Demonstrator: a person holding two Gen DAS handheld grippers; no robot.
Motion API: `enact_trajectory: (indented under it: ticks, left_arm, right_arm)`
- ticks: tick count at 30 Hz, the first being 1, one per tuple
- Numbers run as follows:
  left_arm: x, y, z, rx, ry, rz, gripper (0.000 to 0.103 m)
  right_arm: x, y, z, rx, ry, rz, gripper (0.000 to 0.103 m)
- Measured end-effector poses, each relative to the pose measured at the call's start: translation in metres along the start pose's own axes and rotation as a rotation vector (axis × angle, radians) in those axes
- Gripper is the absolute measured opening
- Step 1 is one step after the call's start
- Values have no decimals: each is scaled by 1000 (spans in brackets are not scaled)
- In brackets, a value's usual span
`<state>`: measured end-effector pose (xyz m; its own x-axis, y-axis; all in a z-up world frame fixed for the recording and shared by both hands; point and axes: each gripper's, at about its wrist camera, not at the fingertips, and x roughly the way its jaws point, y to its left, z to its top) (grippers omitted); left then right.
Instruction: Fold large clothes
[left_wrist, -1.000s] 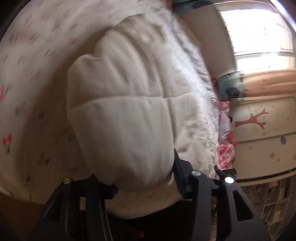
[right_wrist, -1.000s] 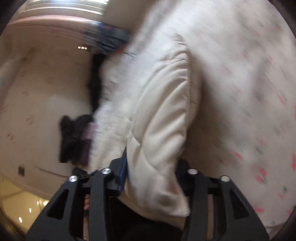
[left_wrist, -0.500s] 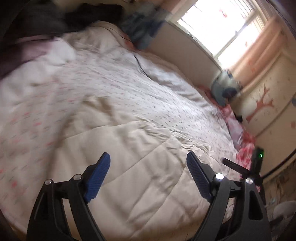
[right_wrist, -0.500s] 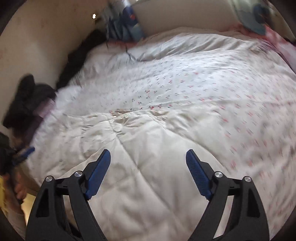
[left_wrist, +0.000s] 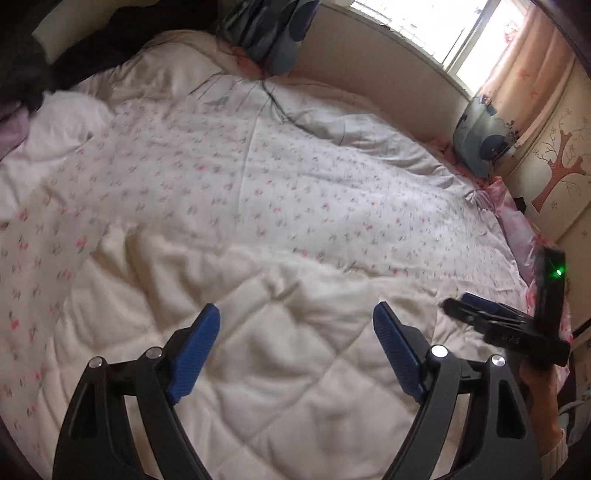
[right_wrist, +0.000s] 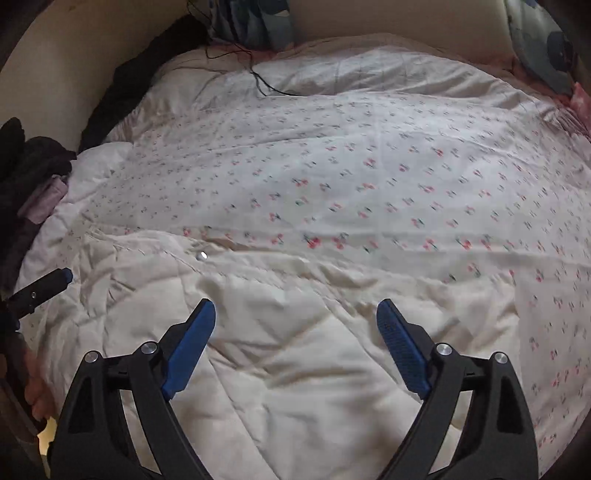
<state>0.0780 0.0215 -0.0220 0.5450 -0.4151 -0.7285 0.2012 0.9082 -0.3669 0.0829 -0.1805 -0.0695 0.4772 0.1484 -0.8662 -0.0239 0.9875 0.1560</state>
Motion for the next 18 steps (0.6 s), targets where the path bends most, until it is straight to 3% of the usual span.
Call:
enact_trajectory:
  ticks: [2, 3, 6, 9, 13, 16, 18]
  left_arm:
    - [33, 8, 6, -30, 67, 17, 82]
    - [52, 23, -1, -54, 121, 16, 82]
    - [62, 40, -8, -79, 135, -4, 82]
    - [33, 45, -9, -97, 125, -57, 82]
    - [-62, 74, -25, -137, -4, -116, 82]
    - [-122, 114, -49, -204, -53, -95, 85]
    - [-147, 144, -71, -279, -38, -91, 86]
  right_arm:
    - [50, 7, 7, -42, 111, -64, 87]
    - [80, 6, 0, -50, 183, -64, 96]
    - [81, -1, 4, -24, 188, -45, 97]
    - [30, -11, -4, 18, 141, 25, 97]
    - [-77, -35, -53, 52, -13, 123, 96]
    - [-132, -92, -124, 223, -37, 161, 97]
    - [-149, -131, -176, 370, -22, 186, 97]
